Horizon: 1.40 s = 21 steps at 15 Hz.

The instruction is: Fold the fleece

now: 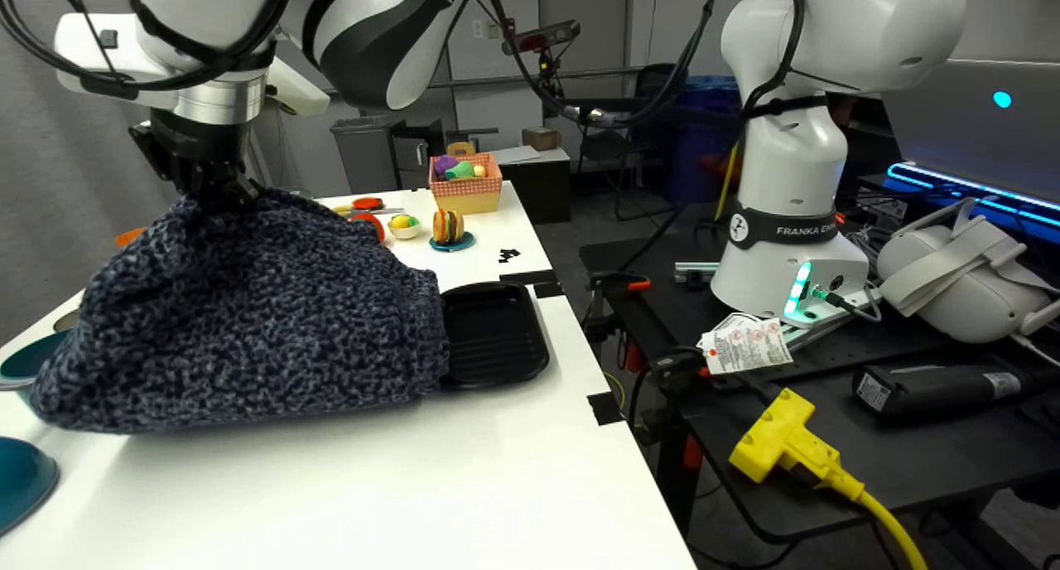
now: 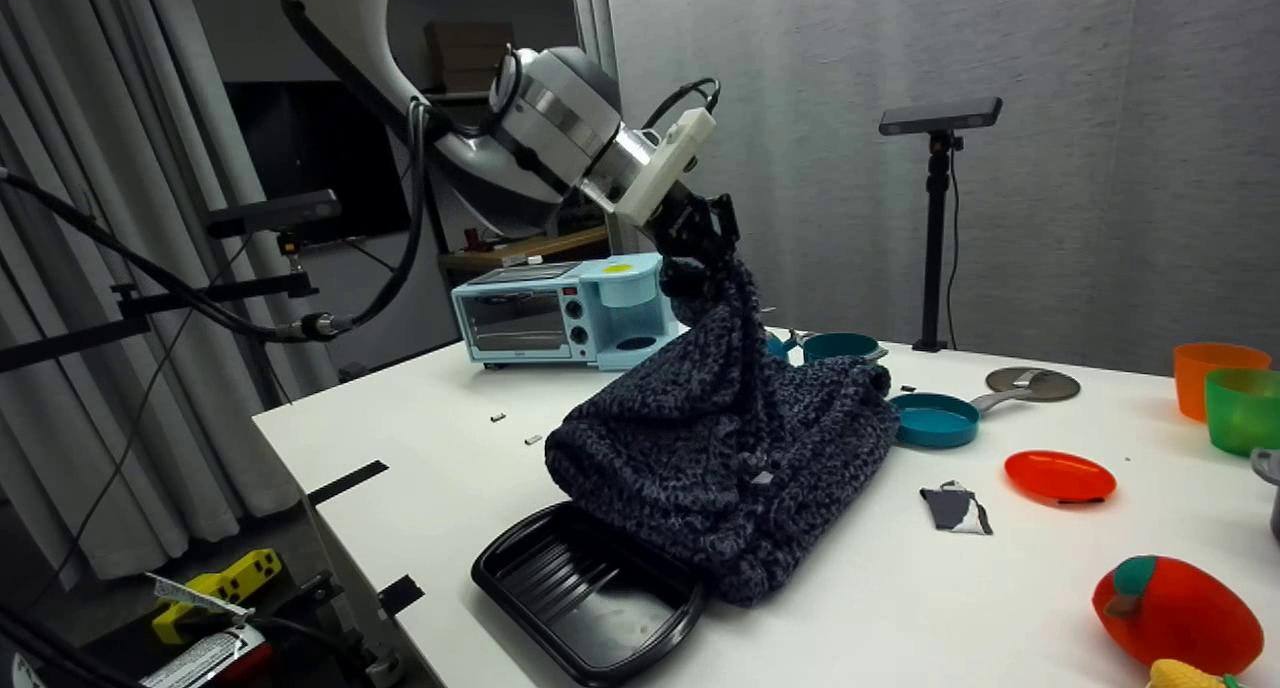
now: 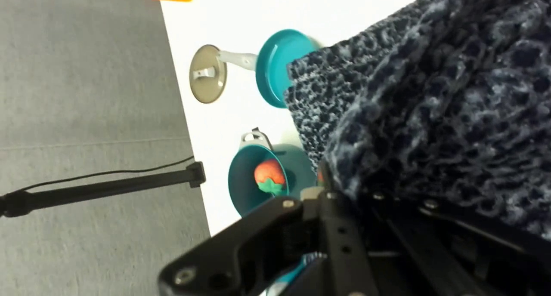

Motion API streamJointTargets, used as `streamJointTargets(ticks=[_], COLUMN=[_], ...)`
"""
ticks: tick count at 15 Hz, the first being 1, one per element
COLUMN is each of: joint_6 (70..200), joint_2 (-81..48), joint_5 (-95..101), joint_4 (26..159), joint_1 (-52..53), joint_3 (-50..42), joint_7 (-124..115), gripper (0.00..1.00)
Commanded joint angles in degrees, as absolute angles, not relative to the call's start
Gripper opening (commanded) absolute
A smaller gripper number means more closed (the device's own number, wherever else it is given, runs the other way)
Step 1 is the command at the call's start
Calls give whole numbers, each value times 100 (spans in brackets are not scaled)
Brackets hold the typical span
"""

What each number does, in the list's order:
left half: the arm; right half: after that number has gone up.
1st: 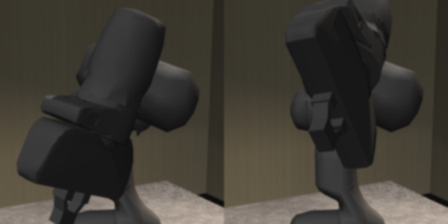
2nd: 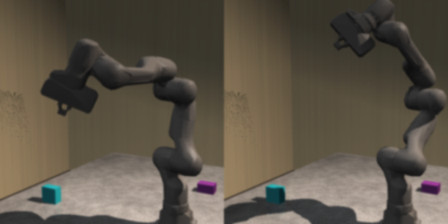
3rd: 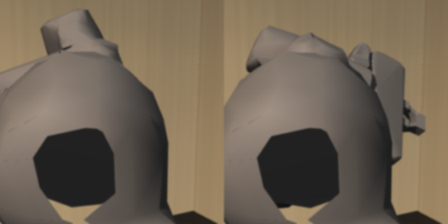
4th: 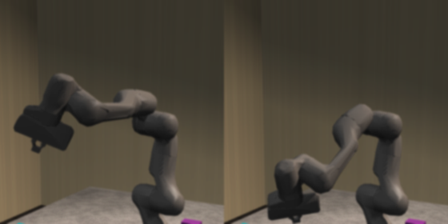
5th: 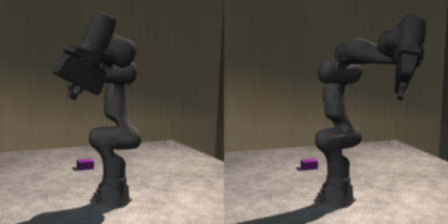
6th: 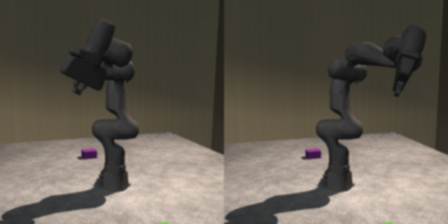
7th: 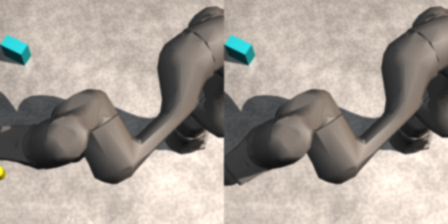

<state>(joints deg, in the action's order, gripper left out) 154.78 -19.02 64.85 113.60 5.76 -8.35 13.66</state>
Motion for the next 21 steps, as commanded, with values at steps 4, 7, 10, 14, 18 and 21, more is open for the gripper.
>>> streamJointTargets(ticks=[4,7,10,14,18,21], joint_6=[15440,15501,15542,15668,15605,15613], joint_2=[-2094,-2123,-2137,-2051,-1716,-1379], joint_5=[7953,7848,7777,7250,6408,6059], joint_4=[11010,11052,11104,11210,11443,11727], joint_1=[620,580,564,493,232,254], joint_3=[-1310,-1309,-1293,-1189,-830,-810], joint_7=[721,706,664,418,-32,-591], gripper=[54,77,99,100,100,100])
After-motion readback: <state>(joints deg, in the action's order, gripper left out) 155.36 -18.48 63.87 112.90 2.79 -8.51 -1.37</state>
